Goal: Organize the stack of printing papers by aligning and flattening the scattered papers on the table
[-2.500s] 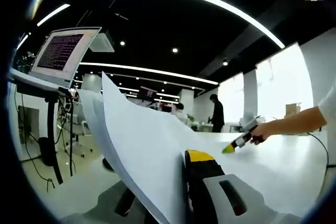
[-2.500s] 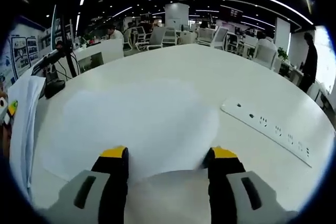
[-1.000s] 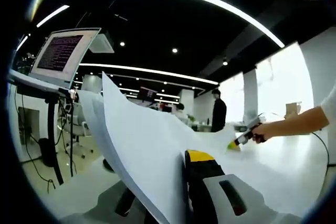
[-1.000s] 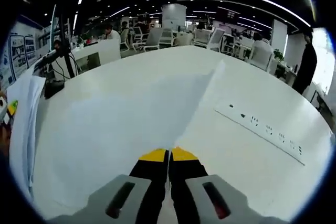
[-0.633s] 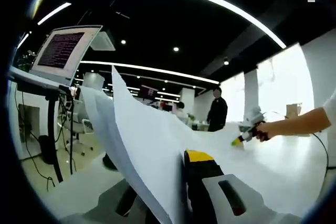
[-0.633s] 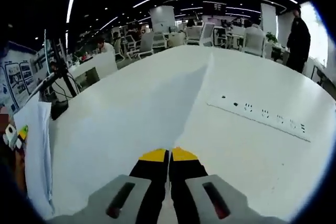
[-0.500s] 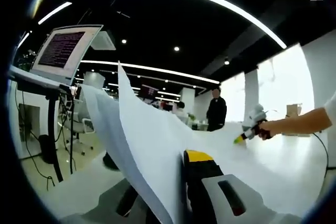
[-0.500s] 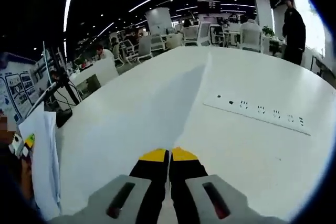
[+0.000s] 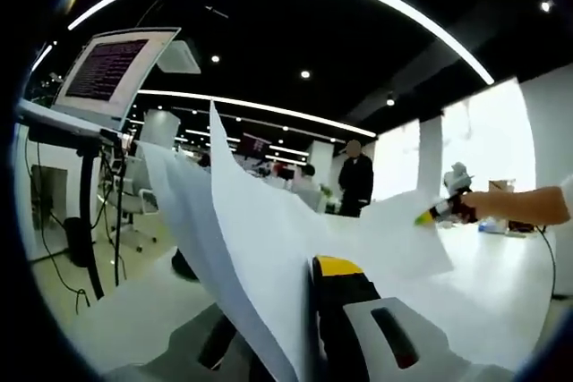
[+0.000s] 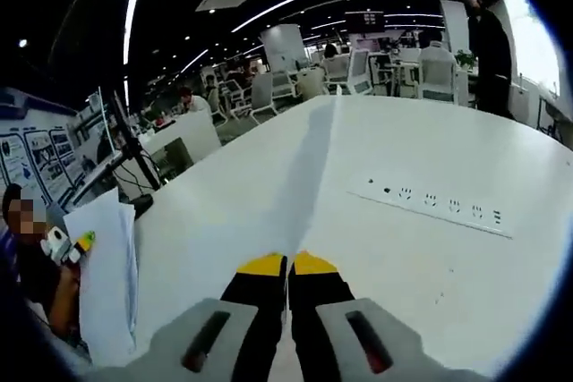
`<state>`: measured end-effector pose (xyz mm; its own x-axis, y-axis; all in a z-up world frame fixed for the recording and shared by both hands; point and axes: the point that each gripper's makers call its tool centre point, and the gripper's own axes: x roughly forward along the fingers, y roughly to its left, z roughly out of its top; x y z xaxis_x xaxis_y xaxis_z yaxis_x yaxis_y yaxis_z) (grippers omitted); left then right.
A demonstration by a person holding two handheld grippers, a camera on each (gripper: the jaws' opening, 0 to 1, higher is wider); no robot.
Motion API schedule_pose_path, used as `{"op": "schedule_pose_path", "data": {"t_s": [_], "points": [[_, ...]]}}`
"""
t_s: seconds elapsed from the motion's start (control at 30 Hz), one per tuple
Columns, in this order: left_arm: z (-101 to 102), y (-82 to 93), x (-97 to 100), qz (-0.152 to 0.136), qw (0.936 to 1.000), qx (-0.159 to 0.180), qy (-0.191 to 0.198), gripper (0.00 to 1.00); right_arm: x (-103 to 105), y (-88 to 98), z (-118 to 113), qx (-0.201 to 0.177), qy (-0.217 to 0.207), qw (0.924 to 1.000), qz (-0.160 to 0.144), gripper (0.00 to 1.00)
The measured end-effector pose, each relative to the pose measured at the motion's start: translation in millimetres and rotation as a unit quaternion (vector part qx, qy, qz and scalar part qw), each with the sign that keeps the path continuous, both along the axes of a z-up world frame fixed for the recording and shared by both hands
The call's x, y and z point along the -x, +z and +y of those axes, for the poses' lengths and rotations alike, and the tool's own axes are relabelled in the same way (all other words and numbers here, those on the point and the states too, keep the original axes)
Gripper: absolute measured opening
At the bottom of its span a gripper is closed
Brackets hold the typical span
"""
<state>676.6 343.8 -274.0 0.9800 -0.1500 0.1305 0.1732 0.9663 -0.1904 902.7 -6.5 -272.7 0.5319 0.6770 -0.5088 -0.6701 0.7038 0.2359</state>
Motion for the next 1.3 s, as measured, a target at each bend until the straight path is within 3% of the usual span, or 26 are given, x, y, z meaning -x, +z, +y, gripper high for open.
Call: {"op": "schedule_pose_path", "data": {"t_s": [0.73, 1.3], "points": [[-0.8, -6.5, -4.2, 0.023, 0.9997, 0.007, -0.005, 0.10, 78.4, 58.3, -1.0, -0.046, 0.060, 0.9970, -0.015, 0.00], [-4.5, -5.6, -4.6, 0.022, 0.9996, 0.009, -0.016, 0.09, 112.5, 90.3, -4.4, -0.062, 0.094, 0.9932, -0.028, 0.00]]}}
